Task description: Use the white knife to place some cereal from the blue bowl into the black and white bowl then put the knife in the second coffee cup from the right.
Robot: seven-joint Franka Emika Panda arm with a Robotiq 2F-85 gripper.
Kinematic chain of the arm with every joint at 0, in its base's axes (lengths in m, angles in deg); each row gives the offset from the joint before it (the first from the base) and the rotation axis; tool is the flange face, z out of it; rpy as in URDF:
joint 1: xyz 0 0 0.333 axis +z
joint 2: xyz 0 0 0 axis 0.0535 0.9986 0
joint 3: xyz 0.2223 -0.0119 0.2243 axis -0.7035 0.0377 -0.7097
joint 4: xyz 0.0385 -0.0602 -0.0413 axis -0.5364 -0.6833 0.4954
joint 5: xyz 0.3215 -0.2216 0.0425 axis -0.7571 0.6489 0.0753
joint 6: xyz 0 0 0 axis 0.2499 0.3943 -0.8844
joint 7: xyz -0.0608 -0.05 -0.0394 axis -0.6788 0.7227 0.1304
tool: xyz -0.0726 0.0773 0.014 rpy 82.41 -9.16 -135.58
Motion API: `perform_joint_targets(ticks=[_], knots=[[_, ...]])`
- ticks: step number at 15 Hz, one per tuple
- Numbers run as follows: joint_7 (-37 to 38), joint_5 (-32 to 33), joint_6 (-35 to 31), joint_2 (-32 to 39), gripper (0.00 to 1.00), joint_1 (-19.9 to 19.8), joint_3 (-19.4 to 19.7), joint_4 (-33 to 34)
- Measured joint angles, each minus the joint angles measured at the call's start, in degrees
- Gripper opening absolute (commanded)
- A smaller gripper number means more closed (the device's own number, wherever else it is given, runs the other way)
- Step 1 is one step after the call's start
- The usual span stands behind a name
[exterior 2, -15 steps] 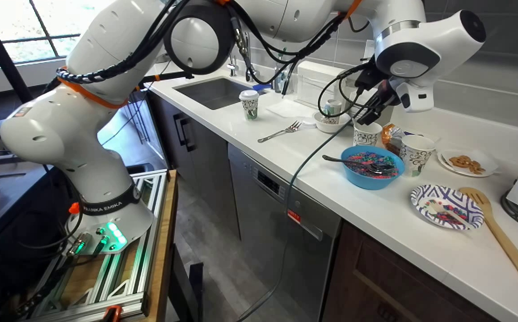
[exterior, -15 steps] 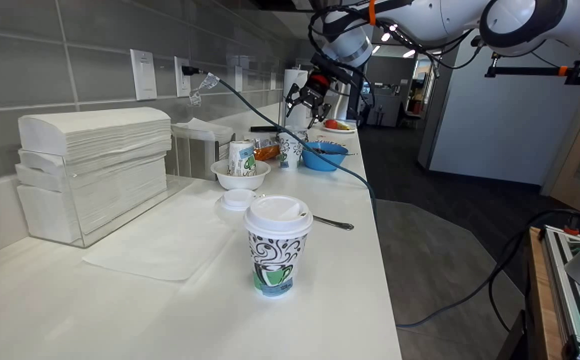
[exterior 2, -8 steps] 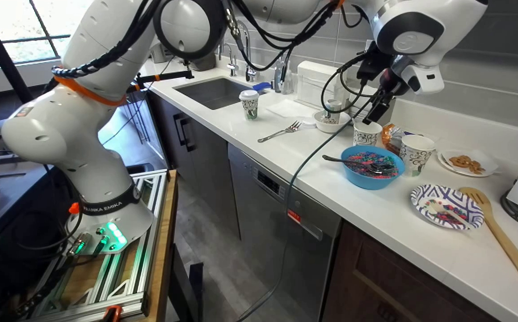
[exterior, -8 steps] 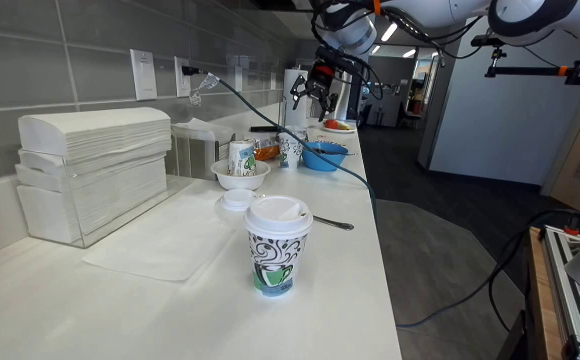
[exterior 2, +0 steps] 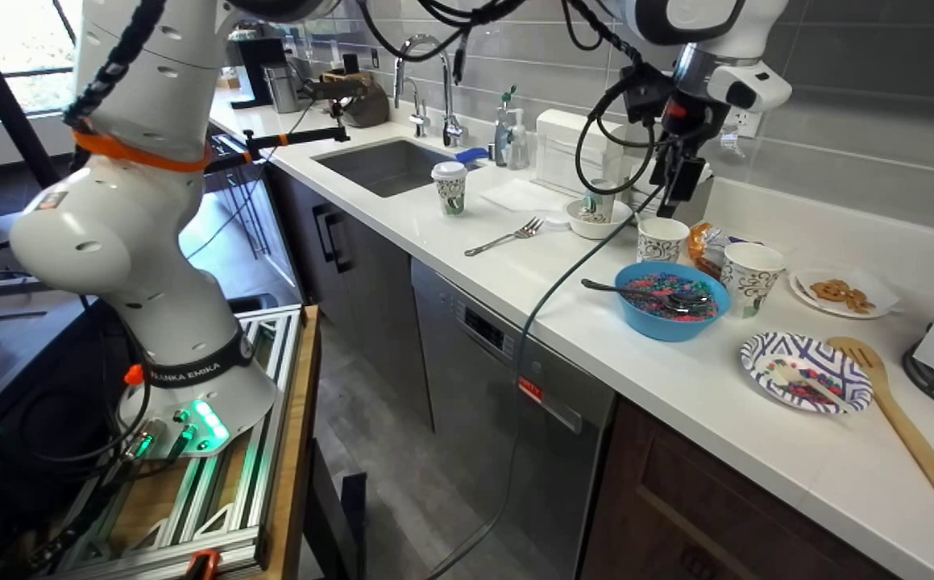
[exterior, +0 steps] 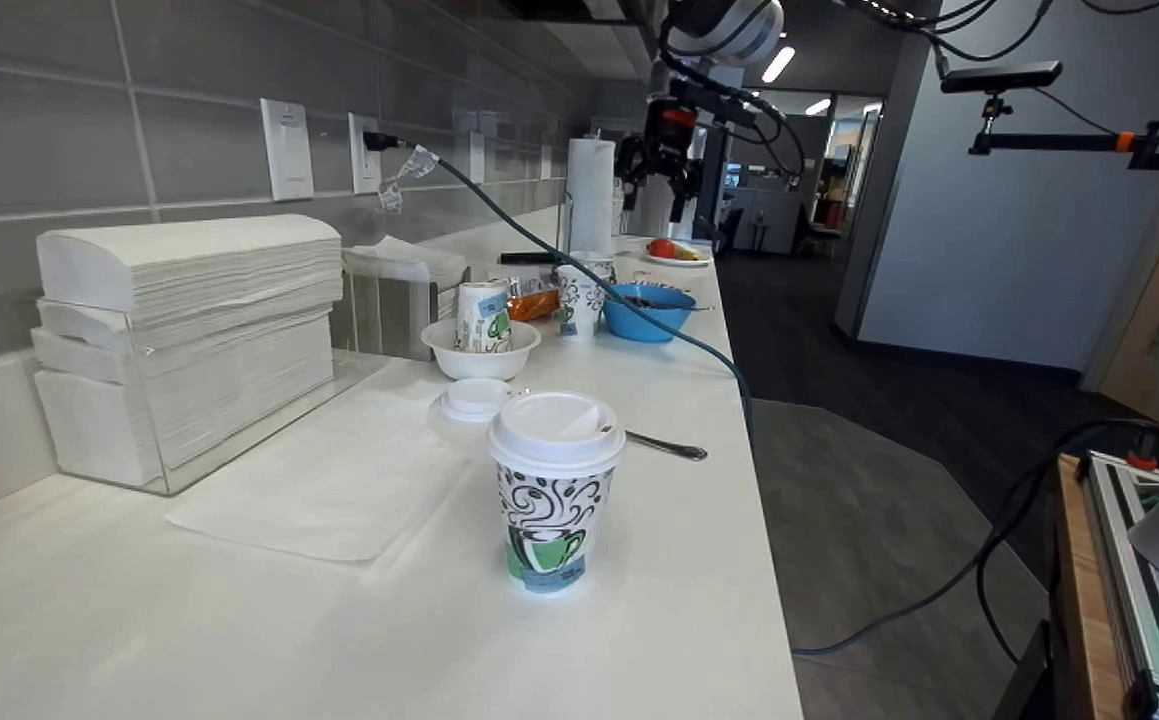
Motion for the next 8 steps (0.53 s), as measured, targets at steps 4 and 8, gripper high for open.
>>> perform_joint_targets(ticks=[4, 8], knots=[[-9.4, 6.0, -1.0, -9.3, 1.0, 0.3, -0.1, -9.9], [-17.7, 12.0, -1.0, -20.2, 1.0, 0.5, -0.5, -20.2]])
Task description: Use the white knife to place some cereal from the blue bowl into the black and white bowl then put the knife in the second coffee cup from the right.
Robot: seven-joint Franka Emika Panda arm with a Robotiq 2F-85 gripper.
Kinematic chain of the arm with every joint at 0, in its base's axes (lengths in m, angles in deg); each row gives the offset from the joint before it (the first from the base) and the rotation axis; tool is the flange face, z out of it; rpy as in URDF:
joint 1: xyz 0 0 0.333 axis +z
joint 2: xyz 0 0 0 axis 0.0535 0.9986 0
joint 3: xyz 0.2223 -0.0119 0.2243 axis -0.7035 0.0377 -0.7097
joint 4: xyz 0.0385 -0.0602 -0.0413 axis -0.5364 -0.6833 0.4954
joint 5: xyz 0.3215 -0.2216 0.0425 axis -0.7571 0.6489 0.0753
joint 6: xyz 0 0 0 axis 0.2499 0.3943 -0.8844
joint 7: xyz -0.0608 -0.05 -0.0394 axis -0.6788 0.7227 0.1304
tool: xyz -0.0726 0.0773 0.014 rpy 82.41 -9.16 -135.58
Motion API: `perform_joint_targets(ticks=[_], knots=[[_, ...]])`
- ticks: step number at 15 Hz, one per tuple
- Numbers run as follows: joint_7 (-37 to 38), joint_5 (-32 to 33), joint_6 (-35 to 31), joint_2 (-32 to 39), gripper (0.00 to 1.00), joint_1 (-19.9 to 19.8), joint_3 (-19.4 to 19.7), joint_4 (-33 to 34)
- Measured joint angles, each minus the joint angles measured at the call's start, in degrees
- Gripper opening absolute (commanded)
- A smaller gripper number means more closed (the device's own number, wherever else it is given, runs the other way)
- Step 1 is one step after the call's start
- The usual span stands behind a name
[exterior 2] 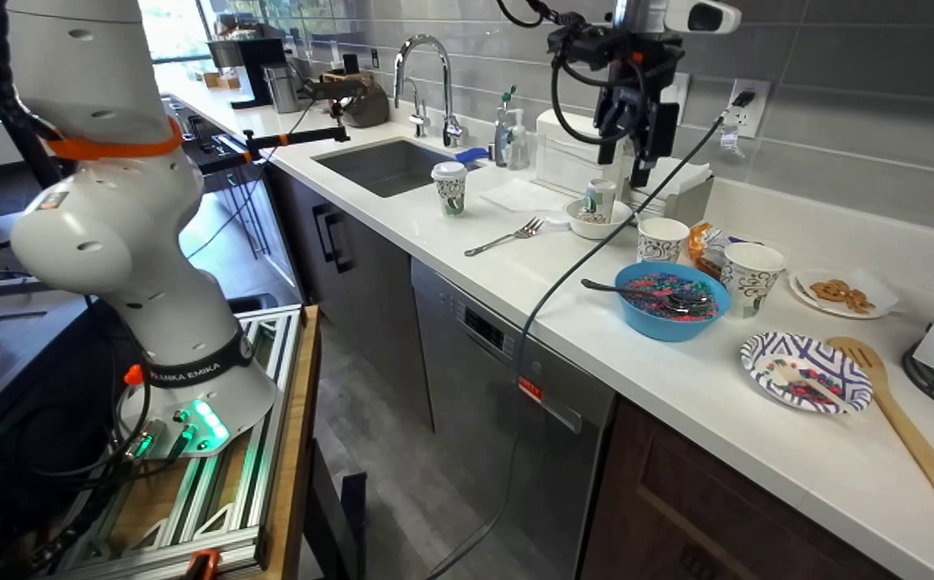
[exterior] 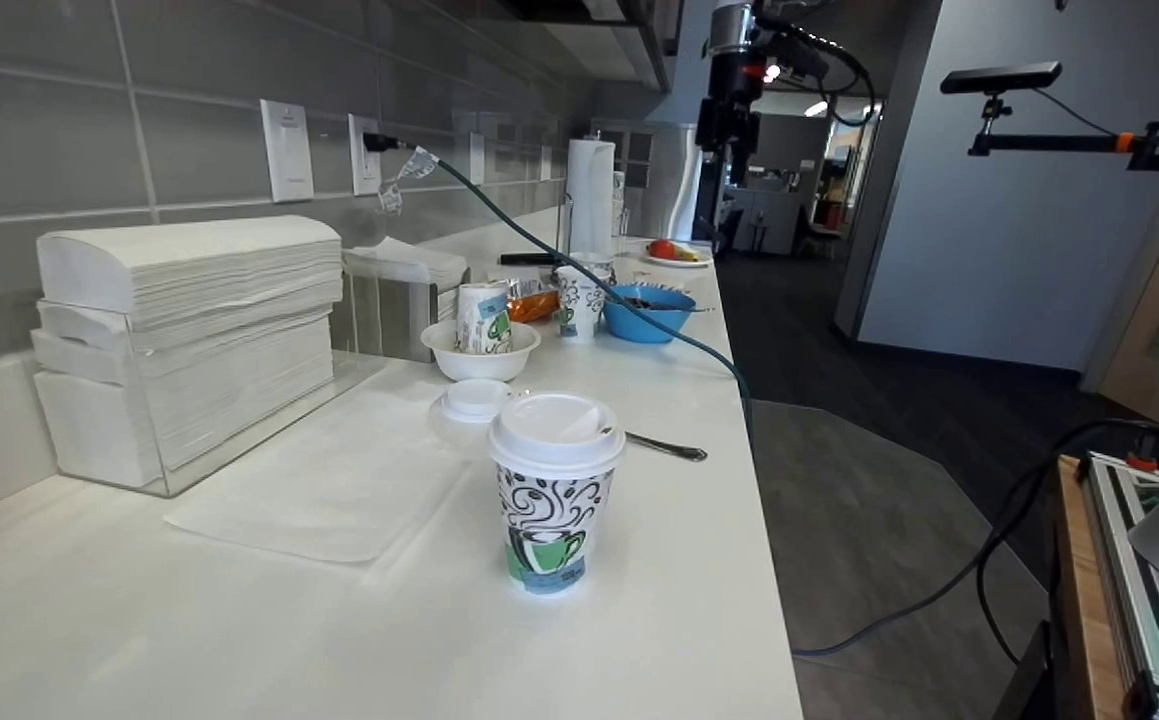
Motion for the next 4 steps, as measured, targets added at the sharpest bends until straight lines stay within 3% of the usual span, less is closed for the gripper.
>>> perform_joint_targets(ticks=[4], knots=[[-2.8, 3.9, -0.3, -9.5, 1.0, 0.6, -0.3, -8.0]])
